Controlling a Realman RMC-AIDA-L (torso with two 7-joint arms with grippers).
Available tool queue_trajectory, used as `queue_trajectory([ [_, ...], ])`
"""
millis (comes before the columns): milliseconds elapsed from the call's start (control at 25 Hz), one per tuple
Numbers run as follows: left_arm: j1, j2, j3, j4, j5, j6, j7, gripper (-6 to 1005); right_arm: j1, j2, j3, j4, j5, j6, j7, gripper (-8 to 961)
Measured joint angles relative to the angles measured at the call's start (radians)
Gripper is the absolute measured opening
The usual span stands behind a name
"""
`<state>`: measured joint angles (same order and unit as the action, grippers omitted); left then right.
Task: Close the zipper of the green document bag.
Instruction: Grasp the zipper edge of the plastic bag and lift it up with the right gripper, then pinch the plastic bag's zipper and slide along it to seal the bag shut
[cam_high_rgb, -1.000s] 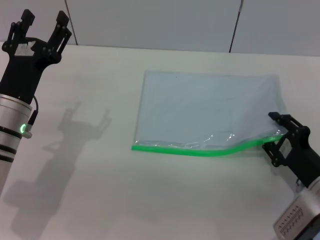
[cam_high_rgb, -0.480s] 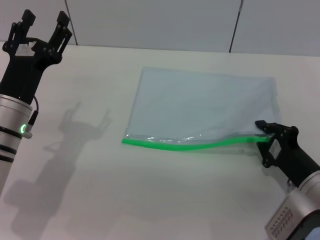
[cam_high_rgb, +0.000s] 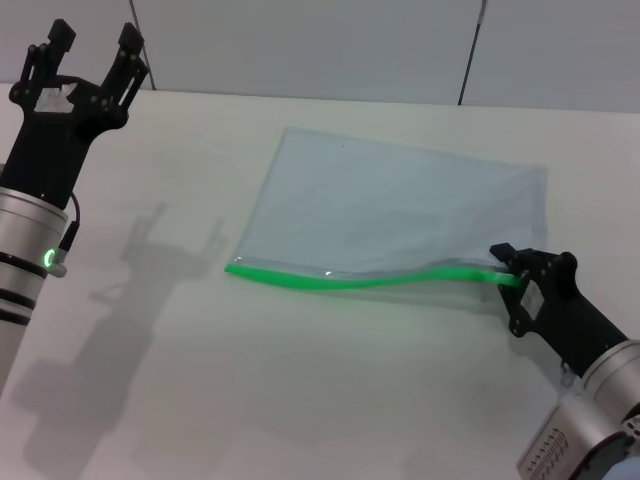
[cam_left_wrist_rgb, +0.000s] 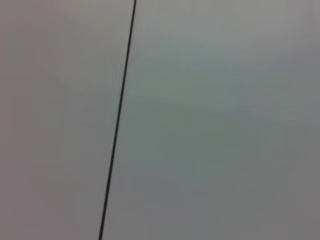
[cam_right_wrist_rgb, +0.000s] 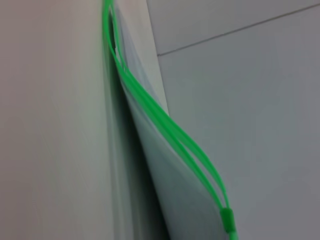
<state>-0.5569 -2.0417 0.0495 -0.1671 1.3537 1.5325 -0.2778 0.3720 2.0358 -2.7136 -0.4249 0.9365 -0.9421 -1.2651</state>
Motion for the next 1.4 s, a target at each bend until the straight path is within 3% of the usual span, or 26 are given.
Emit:
queue_trajectory([
  [320, -0.027, 0.0, 0.019, 0.0, 0.09, -0.037, 0.076, 800, 0.022, -0.003, -0.015, -0.028, -0.001, -0.001, 0.004, 50],
  [920, -0.105, -0.006, 0.312, -0.005, 0.209, -0.13, 0.374, 796, 0.091, -0.005, -0.027, -0.097, 0.005, -0.02, 0.022, 61],
  [1400, -0.134, -0.006, 0.329, -0.085, 0.303, -0.18, 0.578, 794, 0.114, -0.004, -0.02, -0.097, 0.008, -0.015, 0.053, 73],
])
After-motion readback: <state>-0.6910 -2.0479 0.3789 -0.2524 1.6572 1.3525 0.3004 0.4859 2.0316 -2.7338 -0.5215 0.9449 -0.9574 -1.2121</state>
